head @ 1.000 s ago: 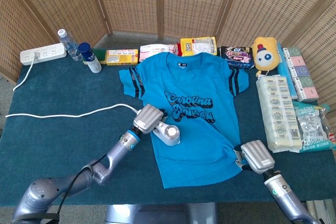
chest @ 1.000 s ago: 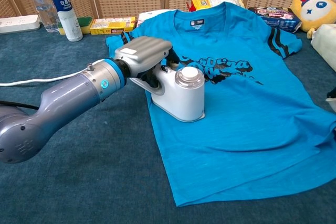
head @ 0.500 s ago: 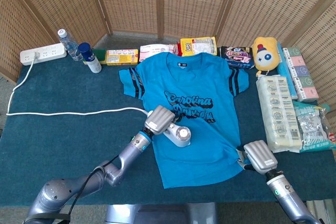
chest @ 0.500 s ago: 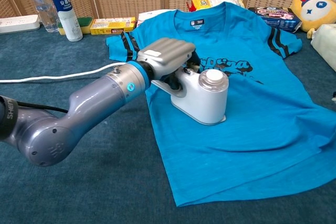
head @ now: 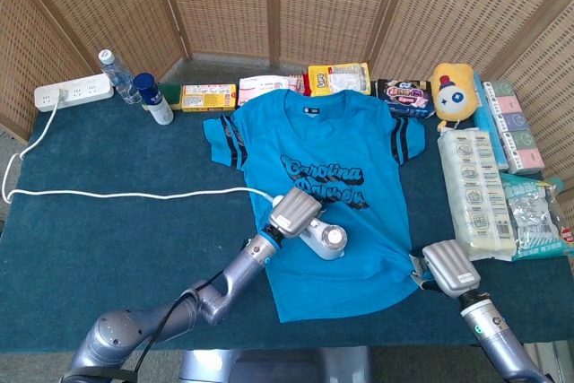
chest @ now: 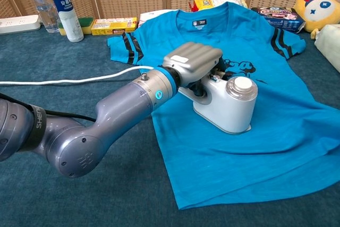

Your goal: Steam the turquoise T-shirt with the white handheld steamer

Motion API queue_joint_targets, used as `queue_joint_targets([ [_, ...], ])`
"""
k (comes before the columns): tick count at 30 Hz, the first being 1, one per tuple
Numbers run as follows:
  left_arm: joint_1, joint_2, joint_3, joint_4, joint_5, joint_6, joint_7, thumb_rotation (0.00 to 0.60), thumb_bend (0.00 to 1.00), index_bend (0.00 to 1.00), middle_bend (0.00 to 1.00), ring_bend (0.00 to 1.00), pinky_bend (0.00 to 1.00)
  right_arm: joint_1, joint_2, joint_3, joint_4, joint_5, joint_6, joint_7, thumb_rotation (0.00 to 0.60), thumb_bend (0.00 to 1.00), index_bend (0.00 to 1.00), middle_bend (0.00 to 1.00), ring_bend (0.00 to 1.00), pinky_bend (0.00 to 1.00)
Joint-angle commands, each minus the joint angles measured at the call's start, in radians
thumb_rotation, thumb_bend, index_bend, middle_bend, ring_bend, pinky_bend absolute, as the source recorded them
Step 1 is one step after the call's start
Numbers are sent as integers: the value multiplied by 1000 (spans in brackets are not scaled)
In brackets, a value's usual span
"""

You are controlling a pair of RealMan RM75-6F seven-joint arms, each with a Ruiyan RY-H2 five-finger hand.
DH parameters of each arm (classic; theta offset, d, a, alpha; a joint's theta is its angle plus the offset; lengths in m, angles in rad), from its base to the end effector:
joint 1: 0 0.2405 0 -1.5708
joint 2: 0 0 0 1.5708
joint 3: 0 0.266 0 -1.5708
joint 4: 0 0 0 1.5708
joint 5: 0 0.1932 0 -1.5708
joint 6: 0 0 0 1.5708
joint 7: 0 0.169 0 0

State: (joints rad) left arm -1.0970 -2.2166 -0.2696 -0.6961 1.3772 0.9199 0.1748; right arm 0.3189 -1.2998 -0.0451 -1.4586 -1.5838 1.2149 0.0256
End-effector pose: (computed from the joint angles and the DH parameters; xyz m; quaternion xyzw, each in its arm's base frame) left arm 0.0030 0.3719 -0.1687 -0.7948 -0.2431 -0.4442 0.3346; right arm -0.2867 -0.2494 0.0705 0.7248 -0.3983 0.3538 0.4368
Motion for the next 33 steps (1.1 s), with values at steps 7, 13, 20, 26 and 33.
queue_joint_targets([
  [7,65,93,-7,-104,-10,57,-55,600,380,745,821,759,840,6,-8,4,2,-6,-2,1,600,398,740,692,746,881],
  [13,146,212,-1,-206,-36,85,-74,600,379,744,821,759,840,10,-20,6,-4,-4,-9,-13,600,399,740,691,746,881],
  [20,231,341,22,-265,-54,105,-112,600,376,744,821,759,840,8,-28,9,-8,5,-11,-32,600,398,740,691,746,881],
  [26,273,398,45,-247,-63,96,-140,600,372,744,821,760,841,10,-34,9,-8,15,-22,-45,600,398,740,691,745,881],
  [33,291,387,51,-106,-86,52,-203,600,368,745,821,759,840,12,-36,14,-14,35,-37,-69,600,399,740,691,745,881],
])
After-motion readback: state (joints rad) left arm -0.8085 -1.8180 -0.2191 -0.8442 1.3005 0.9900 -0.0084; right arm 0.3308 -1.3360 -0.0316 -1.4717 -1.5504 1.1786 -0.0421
